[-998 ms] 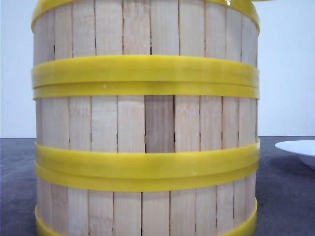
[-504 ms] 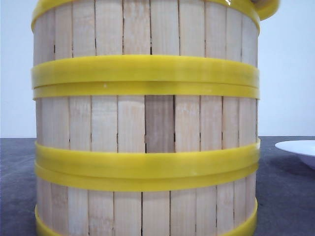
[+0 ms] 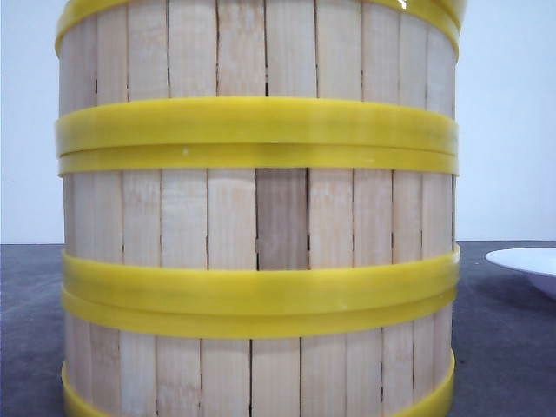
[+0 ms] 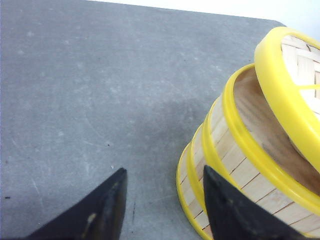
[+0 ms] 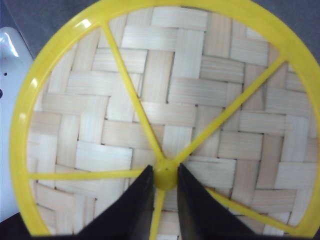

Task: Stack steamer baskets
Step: 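Lift the lid, carry it over the stack and lower it on top, then open the right gripper and withdraw it from the lid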

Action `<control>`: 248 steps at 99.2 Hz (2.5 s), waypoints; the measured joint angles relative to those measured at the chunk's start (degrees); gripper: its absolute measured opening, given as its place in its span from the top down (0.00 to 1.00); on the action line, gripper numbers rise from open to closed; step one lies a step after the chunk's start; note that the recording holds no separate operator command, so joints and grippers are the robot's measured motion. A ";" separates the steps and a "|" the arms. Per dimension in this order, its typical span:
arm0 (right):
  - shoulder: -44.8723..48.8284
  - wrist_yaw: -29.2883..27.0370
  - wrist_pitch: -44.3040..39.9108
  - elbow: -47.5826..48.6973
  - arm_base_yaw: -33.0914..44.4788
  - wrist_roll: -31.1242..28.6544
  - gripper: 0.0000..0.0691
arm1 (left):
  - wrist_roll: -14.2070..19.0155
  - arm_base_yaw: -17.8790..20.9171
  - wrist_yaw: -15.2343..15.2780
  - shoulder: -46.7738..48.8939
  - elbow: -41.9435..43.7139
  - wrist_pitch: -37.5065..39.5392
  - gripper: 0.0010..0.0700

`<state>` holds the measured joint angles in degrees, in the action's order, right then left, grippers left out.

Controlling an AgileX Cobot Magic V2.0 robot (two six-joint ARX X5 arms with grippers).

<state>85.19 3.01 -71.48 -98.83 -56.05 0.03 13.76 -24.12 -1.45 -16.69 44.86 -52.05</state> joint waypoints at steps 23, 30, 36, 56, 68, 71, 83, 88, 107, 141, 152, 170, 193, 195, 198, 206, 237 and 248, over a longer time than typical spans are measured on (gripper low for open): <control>0.04 0.02 1.05 0.00 -0.04 0.15 0.93 | 0.00 0.00 0.00 0.00 0.00 -0.02 0.60; 0.15 0.09 1.03 0.00 -0.04 0.15 0.93 | -0.02 0.00 0.00 0.00 0.00 0.00 0.60; 0.37 0.22 0.87 0.00 -0.04 0.15 0.93 | 0.00 0.00 0.00 0.00 0.00 -0.02 0.60; 1.88 0.22 -0.04 0.00 -0.04 0.17 0.93 | 0.00 0.00 0.00 0.00 0.00 -0.02 0.60; 1.97 0.22 0.17 0.00 -0.04 0.17 0.93 | 0.00 -0.02 -0.02 0.00 0.00 -0.02 0.60; 1.99 0.22 0.22 0.00 -0.04 0.17 0.93 | 0.00 0.00 -0.02 0.00 0.00 0.00 0.60; 2.49 0.00 0.61 0.00 -0.04 0.17 0.93 | 0.00 0.00 0.00 0.00 0.00 0.00 0.60; 2.86 -0.04 0.83 0.00 -0.04 0.17 0.93 | 0.00 0.00 -0.02 0.00 0.00 -0.02 0.60; 3.80 -0.04 1.51 0.00 -0.04 0.20 0.93 | 0.00 0.00 0.00 0.00 0.00 -0.02 0.60; 3.80 -1.64 1.44 0.00 0.22 0.17 0.80 | 0.00 0.00 0.00 0.00 0.00 -0.07 0.60; 3.80 -1.73 1.03 0.00 0.31 0.17 0.71 | 0.00 0.00 -0.02 0.00 0.00 -0.11 0.60; 3.80 -1.51 0.33 0.00 0.28 0.15 0.69 | 0.00 0.00 -0.02 0.00 0.00 -0.26 0.60; 2.93 -2.08 1.22 0.02 0.24 0.17 0.69 | 0.00 0.00 -0.02 0.00 0.00 -0.28 0.60; 2.34 -2.69 1.84 0.04 0.24 0.17 0.69 | 0.00 -0.02 -0.02 0.00 0.00 -0.28 0.60; 1.38 -3.65 2.56 0.04 0.22 0.17 0.69 | 0.00 0.00 -0.02 0.00 0.00 -0.28 0.60; -2.08 -7.17 4.83 0.07 0.22 0.13 0.69 | 0.00 0.00 -0.02 0.00 0.00 -0.28 0.60; -16.06 -19.93 9.20 0.07 0.22 -0.52 0.69 | -0.02 -0.02 -0.02 0.00 0.00 0.00 0.60; -21.07 -22.51 9.57 1.95 0.22 -1.01 0.69 | 0.00 0.00 -0.02 0.00 0.00 0.00 0.60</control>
<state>64.12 -19.51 -61.91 -96.88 -55.83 -0.97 13.76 -24.12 -1.48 -16.69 44.86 -52.05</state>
